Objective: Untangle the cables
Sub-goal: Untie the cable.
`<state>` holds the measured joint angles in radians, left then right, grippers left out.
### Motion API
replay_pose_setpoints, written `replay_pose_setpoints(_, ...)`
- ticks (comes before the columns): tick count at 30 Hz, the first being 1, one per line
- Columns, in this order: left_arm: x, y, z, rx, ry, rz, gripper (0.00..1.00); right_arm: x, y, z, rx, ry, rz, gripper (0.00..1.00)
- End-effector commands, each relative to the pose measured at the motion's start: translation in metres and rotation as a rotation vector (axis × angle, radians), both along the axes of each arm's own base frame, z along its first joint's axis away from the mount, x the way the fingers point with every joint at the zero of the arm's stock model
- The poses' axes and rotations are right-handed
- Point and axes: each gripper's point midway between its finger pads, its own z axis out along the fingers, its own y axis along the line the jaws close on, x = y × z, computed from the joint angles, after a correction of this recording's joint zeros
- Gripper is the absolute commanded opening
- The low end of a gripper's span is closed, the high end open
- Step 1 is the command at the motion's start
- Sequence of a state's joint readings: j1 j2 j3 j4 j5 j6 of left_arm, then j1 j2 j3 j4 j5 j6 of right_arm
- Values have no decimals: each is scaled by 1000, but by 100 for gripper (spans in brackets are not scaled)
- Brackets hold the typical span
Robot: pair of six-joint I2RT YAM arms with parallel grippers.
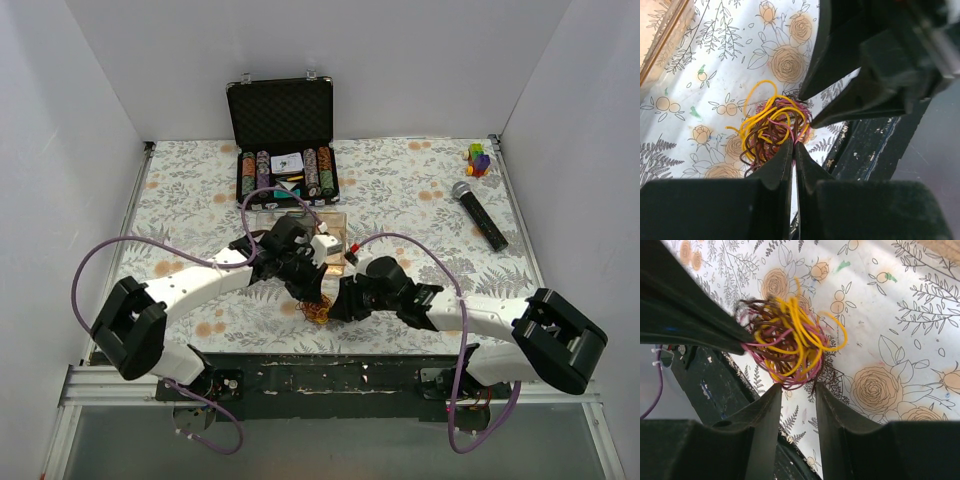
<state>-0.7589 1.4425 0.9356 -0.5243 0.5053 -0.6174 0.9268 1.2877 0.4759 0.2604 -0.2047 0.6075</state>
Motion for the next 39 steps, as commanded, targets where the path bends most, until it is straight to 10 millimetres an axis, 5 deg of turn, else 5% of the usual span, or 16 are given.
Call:
replay_pose_setpoints(1,-7,-3,47,-83,-42,-5,0,2,0,-8,-10,-13,-33,38)
replay_pose_setpoints(7,-17,6,48,-84,-33,3,0,5,-9,-14,-62,-20,-67,20)
replay_pose_setpoints(17,-22,11,39,-77,-25,4,6,2,-32,6,-89,-88,-84,6)
replay_pose_setpoints(18,-23,11,38,-76,-25,4,11,1,-32,10,-82,-93,-77,13)
replay_pose_setpoints(21,-24,12,34,-71,-26,3,21,-1,-27,25,-39,-122,-48,55)
replay_pose_setpoints(23,-25,13,30,-67,-27,4,25,-2,-20,37,9,-149,-18,69)
replay_pose_setpoints(27,-21,16,23,-44,-44,14,26,-3,-6,49,53,-162,27,71)
replay_pose_setpoints(35,-5,33,22,23,-139,108,17,-7,15,43,39,-162,82,67)
replay_pose_setpoints(39,-16,44,27,22,-133,90,28,-1,22,48,43,-179,83,68)
